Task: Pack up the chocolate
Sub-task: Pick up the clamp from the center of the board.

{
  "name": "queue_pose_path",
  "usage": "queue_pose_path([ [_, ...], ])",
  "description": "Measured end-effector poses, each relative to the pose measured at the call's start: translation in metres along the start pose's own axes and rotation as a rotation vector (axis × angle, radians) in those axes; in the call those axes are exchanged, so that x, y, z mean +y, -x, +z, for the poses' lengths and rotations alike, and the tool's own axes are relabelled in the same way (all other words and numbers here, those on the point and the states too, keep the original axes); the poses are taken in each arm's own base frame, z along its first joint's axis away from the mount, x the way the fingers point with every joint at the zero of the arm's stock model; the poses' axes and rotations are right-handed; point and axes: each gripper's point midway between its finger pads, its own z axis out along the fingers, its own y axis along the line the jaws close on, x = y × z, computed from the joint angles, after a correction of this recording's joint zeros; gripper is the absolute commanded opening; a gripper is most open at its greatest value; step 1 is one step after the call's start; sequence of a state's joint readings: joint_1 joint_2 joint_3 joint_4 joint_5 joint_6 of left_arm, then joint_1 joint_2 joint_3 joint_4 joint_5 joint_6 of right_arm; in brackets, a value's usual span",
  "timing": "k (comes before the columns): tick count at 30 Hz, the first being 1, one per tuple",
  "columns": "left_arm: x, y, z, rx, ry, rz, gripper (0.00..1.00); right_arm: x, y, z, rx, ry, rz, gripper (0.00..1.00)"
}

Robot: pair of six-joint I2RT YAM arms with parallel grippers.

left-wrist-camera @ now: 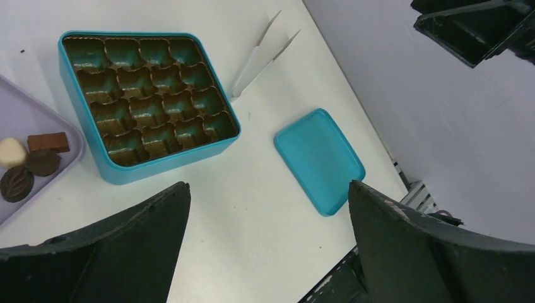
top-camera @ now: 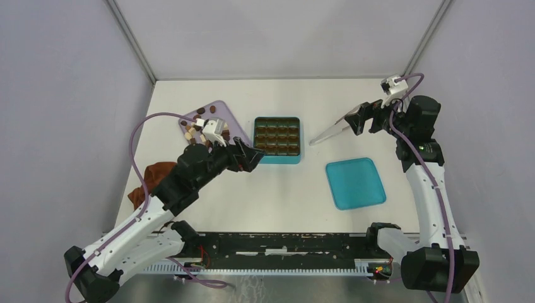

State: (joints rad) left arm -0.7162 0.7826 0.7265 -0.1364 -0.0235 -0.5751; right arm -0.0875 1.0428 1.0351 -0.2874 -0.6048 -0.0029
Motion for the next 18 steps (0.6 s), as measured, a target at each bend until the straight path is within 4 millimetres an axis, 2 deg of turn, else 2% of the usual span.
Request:
queue_pose_path([
  [6, -0.019, 0.009, 0.0, -0.051, -0.092, -0.069, 1.0, 0.004, 0.0, 0.001, -0.006, 0.028, 0.0, 0.98],
  [9, -0.031, 0.006, 0.0, -0.05, -0.166, -0.106, 0.99, 0.012, -0.007, 0.004, -0.011, 0.082, 0.001, 0.98],
  [15, -0.049, -0.017, 0.006, 0.013, -0.253, -0.117, 0.96, 0.031, -0.051, 0.012, 0.03, 0.229, 0.0, 0.98],
  [18, -0.059, -0.03, 0.008, 0.045, -0.279, -0.11, 0.97, 0.046, -0.064, 0.014, 0.039, 0.335, -0.113, 0.98],
])
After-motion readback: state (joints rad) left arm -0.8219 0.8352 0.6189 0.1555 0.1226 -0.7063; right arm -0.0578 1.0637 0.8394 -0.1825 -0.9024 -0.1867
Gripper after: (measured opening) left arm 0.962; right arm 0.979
